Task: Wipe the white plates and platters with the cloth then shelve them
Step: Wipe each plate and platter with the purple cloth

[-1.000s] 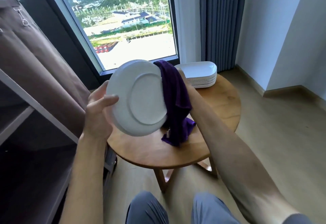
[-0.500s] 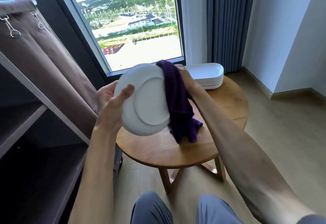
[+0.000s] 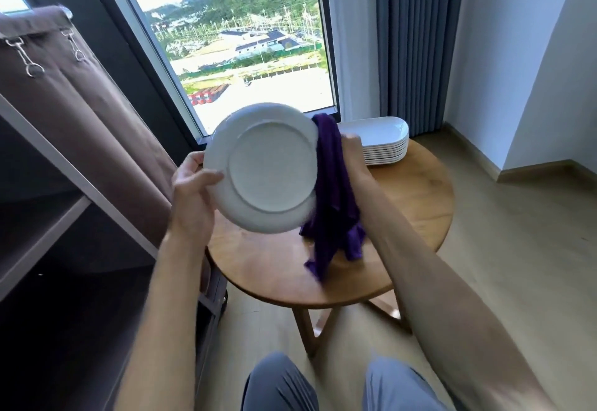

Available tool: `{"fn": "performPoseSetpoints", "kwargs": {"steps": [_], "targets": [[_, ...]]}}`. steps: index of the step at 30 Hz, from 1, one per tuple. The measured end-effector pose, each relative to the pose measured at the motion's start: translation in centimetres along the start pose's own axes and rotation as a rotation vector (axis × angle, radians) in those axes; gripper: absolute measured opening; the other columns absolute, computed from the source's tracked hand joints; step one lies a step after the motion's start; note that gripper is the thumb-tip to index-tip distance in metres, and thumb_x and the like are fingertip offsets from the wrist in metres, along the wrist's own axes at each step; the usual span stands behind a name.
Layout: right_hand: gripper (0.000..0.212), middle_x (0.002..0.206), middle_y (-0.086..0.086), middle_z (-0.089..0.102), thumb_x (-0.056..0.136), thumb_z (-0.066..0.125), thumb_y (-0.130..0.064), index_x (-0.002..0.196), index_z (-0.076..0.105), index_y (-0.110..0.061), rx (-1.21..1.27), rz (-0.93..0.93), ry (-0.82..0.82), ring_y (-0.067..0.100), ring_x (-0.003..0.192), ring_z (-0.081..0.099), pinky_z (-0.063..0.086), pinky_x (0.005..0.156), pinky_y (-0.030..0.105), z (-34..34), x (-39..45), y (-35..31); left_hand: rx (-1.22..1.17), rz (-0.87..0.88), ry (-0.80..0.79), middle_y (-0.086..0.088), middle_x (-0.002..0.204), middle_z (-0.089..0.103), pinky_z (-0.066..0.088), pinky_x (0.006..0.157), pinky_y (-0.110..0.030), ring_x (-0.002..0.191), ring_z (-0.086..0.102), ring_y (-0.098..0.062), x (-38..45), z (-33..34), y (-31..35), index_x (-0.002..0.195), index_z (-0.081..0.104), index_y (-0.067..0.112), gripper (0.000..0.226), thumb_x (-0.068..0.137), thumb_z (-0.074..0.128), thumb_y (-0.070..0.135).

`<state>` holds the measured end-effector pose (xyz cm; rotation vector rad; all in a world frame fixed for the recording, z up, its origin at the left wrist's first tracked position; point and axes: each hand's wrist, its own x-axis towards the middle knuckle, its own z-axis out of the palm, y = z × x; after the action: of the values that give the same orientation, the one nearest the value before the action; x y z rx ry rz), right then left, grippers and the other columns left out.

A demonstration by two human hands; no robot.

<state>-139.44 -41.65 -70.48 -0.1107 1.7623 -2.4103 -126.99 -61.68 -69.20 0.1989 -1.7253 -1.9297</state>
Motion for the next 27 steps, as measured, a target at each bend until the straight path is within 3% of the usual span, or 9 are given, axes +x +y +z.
{"fn": "performPoseSetpoints", "kwargs": {"steps": [5, 8, 11, 14, 18, 21, 23, 24, 27], "targets": [[0.058, 0.053, -0.001, 0.024, 0.098, 0.064, -0.039, 0.054, 0.033, -0.017, -0.454, -0.329, -0.33, 0.01, 0.05, 0.02, 0.018, 0.048, 0.026, 2.1, 0.2, -2.7, 0.475, 0.06, -0.221, -0.005, 0.074, 0.069, 0.052, 0.055, -0.023, 0.063, 0.065, -0.017, 1.2, 0.7, 2.9, 0.089, 0.069, 0.001, 0.054, 0.067, 0.086, 0.048], [0.062, 0.054, 0.003, 0.026, 0.099, 0.063, -0.033, 0.051, 0.034, -0.008, -0.476, -0.441, -0.261, 0.013, 0.053, 0.023, 0.02, 0.053, 0.029, 2.7, 0.0, -3.2, 0.497, 0.138, -0.172, 0.004, 0.062, 0.066, 0.048, 0.048, -0.021, 0.054, 0.06, -0.012, 1.0, 1.8, 2.8, 0.066, 0.072, 0.014, 0.034, 0.064, 0.095, 0.04], [0.058, 0.056, 0.003, 0.036, 0.097, 0.065, -0.039, 0.06, 0.044, 0.001, -0.347, -0.449, -0.089, 0.014, 0.058, 0.03, 0.025, 0.058, 0.031, 2.6, -0.4, -2.3, 0.376, 0.187, -0.047, 0.006, 0.06, 0.066, 0.049, 0.048, -0.023, 0.053, 0.06, -0.013, 0.4, 2.0, 1.5, 0.059, 0.071, 0.019, 0.032, 0.063, 0.093, 0.043], [0.044, 0.052, -0.02, 0.05, 0.097, 0.062, -0.046, 0.062, 0.051, -0.023, -0.261, -0.411, 0.077, 0.001, 0.053, 0.043, 0.034, 0.055, 0.02, 2.0, -0.9, 0.0, 0.138, 0.157, 0.081, 0.004, 0.067, 0.069, 0.055, 0.056, -0.031, 0.061, 0.063, -0.017, -0.4, 2.1, 0.3, 0.062, 0.072, 0.019, 0.028, 0.065, 0.09, 0.04], [0.042, 0.061, -0.012, 0.046, 0.105, 0.049, -0.034, 0.066, 0.042, -0.021, 0.043, -0.198, 0.226, 0.008, 0.064, 0.038, 0.034, 0.063, 0.028, 2.3, -1.0, 4.4, -0.211, 0.12, 0.303, -0.013, 0.097, 0.072, 0.061, 0.083, -0.054, 0.088, 0.07, -0.029, -0.8, 4.0, -0.7, 0.089, 0.076, 0.011, 0.02, 0.08, 0.087, 0.026], [0.045, 0.062, -0.011, 0.047, 0.103, 0.05, -0.028, 0.059, 0.043, -0.024, -0.131, -0.151, 0.16, 0.012, 0.065, 0.039, 0.034, 0.064, 0.033, 1.9, -1.2, 8.0, -0.376, 0.149, 0.418, -0.02, 0.112, 0.07, 0.054, 0.096, -0.062, 0.099, 0.068, -0.032, -0.1, 5.6, 0.1, 0.105, 0.071, 0.005, 0.023, 0.089, 0.077, 0.021], [0.033, 0.068, -0.008, 0.061, 0.097, 0.057, -0.025, 0.065, 0.058, -0.021, -0.543, -0.123, 0.087, 0.018, 0.072, 0.053, 0.04, 0.069, 0.034, 0.6, -0.4, 8.8, -0.294, 0.257, 0.435, -0.012, 0.099, 0.073, 0.06, 0.089, -0.054, 0.091, 0.069, -0.026, 0.0, 5.8, 0.8, 0.095, 0.072, 0.011, 0.019, 0.086, 0.081, 0.025], [0.019, 0.085, 0.001, 0.07, 0.094, 0.06, -0.023, 0.078, 0.069, -0.018, -0.715, -0.102, 0.07, 0.024, 0.087, 0.06, 0.045, 0.078, 0.034, 0.2, 0.1, 8.5, -0.19, 0.351, 0.439, -0.003, 0.086, 0.072, 0.061, 0.077, -0.044, 0.081, 0.067, -0.019, -0.1, 5.8, 1.0, 0.085, 0.07, 0.014, 0.02, 0.082, 0.084, 0.029], [0.019, 0.119, 0.013, 0.065, 0.092, 0.059, -0.023, 0.094, 0.073, -0.01, -0.635, -0.236, 0.154, 0.03, 0.113, 0.057, 0.043, 0.098, 0.033, 0.4, -0.1, 6.1, 0.383, 0.701, 0.391, 0.017, 0.057, 0.049, 0.036, 0.051, -0.016, 0.055, 0.045, 0.0, -0.5, 6.1, 0.8, 0.063, 0.052, 0.023, 0.042, 0.075, 0.088, 0.042]]}}
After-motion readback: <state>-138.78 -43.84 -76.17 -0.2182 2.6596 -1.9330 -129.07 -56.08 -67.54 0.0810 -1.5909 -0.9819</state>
